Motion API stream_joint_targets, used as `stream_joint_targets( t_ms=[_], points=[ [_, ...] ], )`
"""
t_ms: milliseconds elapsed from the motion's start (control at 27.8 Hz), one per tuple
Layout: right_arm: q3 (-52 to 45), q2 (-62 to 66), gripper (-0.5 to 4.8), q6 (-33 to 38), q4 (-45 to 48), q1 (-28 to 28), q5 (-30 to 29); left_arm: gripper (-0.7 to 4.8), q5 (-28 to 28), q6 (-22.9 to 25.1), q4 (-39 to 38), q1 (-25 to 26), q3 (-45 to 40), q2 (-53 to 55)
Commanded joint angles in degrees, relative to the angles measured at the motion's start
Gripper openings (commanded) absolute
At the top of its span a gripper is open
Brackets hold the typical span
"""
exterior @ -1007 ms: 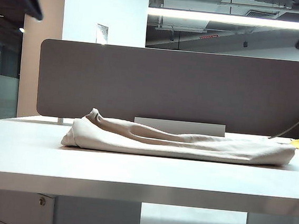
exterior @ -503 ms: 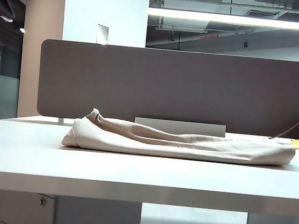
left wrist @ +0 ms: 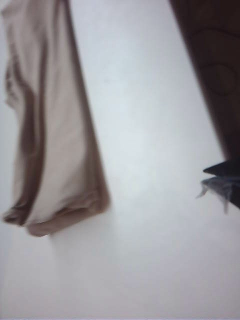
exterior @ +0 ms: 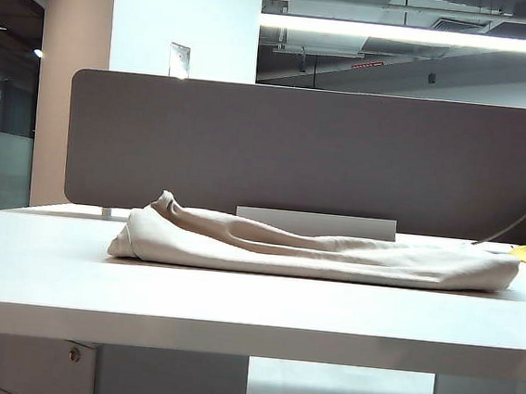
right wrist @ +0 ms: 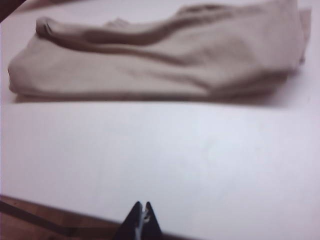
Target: Fold the bottom side of the T-shirt horizontally towards the center, about one-third of the way, then fold the sleeve back towards the center, creating a straight line along the edge of the T-shirt, and finally fold the bottom of the T-shirt up towards the top, creating a neat rectangle.
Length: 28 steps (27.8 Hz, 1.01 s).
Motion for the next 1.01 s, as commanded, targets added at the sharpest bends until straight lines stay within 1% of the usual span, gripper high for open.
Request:
stream_joint_targets(
  t_ms=[36,180,360,611,899,1007],
  points=[
    [-3.87,-4.76,-0.02,2.89,0.81,0.11,1.51,-0.06,-1.05,-0.48,1.09,0.07,-2.84,-1.95],
    [-6.91,-8.37,-0.02,3.76,0.76,0.11,2.75,-0.06,-1.01,-0.98,1.7,0.07,-5.51,-2.58],
    [-8.81,-8.81,-0.02,3.45,-0.24,0.09,4.55,-0.06,-1.62,-1.25,3.5,0.07,-7.58,-2.56],
    [-13.14,-8.83,-0.02,3.52,1.11,0.11,4.52,-0.06,-1.99,-1.25,6.97,0.09,-10.91,-2.47],
    [-15.12,-8.85,-0.02,3.48,1.81,0.09,4.68,-0.06,-2.82,-1.09,7.06,0.09,-13.0,-2.47],
    [-16.28,-8.85,-0.02,3.45,2.93,0.11,4.96,-0.06,-2.93,0.22,7.21,0.09,-13.42,-2.47]
  ],
)
